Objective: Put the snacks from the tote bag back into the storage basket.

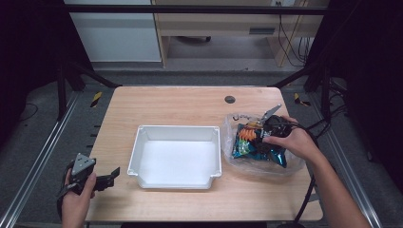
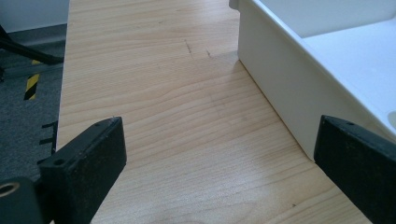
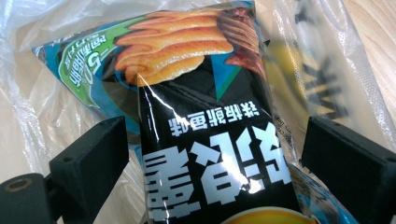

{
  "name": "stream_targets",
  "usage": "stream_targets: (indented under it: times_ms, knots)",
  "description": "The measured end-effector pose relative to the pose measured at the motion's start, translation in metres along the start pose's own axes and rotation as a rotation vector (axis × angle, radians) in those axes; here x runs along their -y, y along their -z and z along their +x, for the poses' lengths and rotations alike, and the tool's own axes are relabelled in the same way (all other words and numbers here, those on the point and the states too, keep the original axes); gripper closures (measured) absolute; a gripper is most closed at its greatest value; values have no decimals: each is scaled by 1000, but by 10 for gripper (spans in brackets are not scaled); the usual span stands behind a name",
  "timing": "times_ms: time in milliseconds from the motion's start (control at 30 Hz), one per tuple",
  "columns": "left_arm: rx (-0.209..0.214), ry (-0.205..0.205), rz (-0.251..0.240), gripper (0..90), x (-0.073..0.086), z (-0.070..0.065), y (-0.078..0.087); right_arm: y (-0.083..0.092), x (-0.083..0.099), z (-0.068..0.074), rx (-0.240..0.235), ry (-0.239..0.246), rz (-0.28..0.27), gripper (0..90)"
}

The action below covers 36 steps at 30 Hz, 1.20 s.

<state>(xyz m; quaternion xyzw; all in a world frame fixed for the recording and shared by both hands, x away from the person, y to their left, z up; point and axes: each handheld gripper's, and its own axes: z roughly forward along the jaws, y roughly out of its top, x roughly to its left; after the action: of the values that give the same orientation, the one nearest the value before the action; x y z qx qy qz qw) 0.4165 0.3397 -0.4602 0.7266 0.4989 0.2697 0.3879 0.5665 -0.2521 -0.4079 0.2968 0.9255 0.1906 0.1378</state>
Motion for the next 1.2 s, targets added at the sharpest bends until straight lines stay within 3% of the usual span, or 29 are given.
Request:
stream_targets:
  times_ms: [533,1200]
  knots:
    - [3,-4,1,22,0,0,0,-12,8,-2,-13,-12,25,83]
    - [1,-3,2,22,1,0,0,-29,11,0,-16,12,70,63]
